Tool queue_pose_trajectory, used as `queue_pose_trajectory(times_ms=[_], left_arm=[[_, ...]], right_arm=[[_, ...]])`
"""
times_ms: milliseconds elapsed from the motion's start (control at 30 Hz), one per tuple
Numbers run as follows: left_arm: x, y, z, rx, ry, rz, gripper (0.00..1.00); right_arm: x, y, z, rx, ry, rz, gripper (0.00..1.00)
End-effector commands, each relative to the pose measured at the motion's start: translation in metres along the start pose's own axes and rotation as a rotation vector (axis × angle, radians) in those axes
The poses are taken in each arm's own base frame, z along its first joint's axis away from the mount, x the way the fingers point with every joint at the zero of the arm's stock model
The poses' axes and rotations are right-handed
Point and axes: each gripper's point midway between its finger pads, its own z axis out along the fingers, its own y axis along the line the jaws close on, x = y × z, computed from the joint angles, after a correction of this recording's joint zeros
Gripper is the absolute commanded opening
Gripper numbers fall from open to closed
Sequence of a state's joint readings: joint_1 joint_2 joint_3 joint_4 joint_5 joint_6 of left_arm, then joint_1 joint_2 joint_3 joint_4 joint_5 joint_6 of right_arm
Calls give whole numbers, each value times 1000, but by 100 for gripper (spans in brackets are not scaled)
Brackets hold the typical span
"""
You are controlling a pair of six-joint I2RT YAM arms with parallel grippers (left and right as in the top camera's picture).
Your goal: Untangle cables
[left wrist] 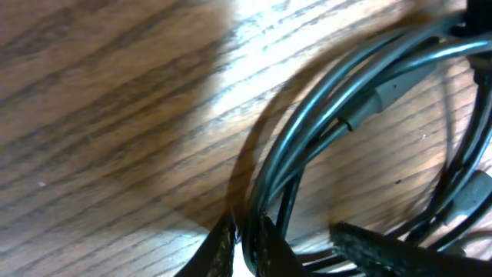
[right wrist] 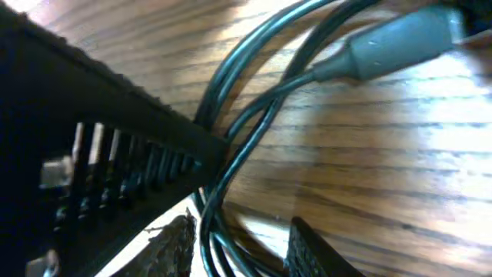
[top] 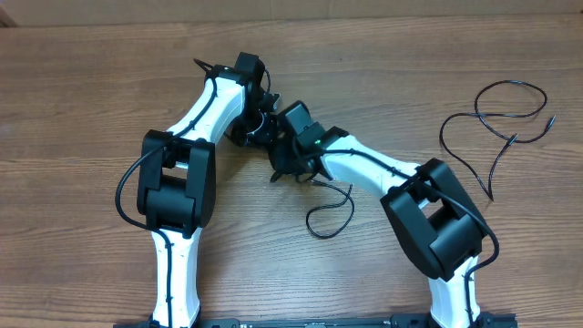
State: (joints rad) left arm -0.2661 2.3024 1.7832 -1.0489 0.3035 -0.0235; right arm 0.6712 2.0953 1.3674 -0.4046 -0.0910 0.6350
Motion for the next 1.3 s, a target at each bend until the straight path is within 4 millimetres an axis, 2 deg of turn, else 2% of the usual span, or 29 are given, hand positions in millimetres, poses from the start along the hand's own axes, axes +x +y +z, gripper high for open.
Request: queue_pose_trajectory(times_ms=[0,100,167,500,633,767,867,1033,1167,1267], left_arm=[[6,-6,17,9,42,2,13],[6,-5,17,5,42,2,12],[6,-4,17,-1,42,2,12],[6,0,17,-28,41,10,13],[6,1,17,-28,41,10,14],[6,1,17,-28,42,10,17],[6,1,17,-27,41,10,17],[6,0,17,-26,41,11,29],[7,1,19,-27,45,11,31],[9,1,21,-27,50,9,31]], right_arm=[[19,-8,15,73,6,-25,39],[19,-15,15,109,-1,-16,27],[16,-20,13,126,-2,-4,24],[5,-46,3,172,17,53,22],[-2,-53,1,171,15,76,16],[-6,-62,-1,181,13,96,16],[-6,-64,-1,186,17,99,16],[-3,-66,-2,193,28,85,12],[-1,-66,-2,190,39,68,4],[-1,-60,-4,138,66,82,4]])
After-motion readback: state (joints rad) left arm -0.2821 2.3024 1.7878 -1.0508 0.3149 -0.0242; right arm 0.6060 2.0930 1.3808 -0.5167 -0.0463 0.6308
